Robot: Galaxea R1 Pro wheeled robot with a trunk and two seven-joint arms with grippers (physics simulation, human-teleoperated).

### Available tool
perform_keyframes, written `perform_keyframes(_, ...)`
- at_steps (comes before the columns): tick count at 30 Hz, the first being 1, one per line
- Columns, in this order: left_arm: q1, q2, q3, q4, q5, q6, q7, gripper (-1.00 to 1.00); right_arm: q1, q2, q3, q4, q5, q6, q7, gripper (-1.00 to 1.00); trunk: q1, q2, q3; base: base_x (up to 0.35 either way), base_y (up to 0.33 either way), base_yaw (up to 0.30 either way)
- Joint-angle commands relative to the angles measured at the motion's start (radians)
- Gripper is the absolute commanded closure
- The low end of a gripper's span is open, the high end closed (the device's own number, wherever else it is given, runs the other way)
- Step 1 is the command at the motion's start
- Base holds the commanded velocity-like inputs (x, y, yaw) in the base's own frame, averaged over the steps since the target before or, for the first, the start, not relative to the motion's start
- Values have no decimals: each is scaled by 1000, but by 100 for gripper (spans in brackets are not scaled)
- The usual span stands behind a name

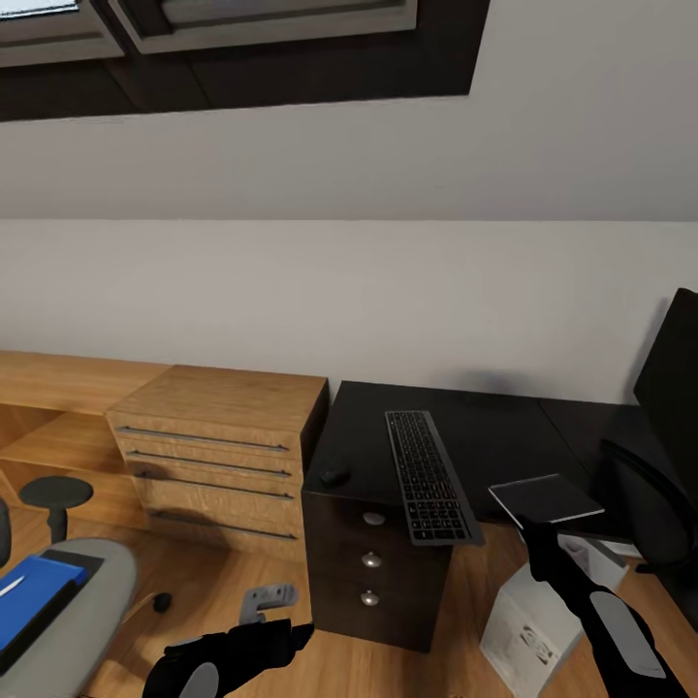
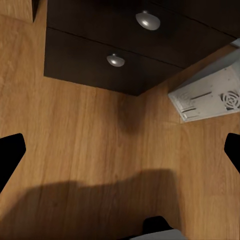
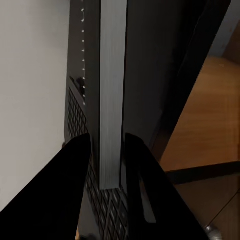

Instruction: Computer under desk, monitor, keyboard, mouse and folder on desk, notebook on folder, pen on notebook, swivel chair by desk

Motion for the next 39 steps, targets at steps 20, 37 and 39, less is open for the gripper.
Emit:
perform_keyframes(20,-1,-3,1,0,14,3,15,-100,-1,0,-3,0,-5,6,2,100,23,-43,-20,-16,0,0)
perform_keyframes(37,-1,-3,1,0,13,3,14,-100,-1,-1,-3,0,-5,6,2,100,57,-106,-48,0,0,0)
perform_keyframes(39,-1,-3,0,1,13,3,13,-100,-1,-1,-3,0,-5,6,2,100,57,-106,-48,0,0,0)
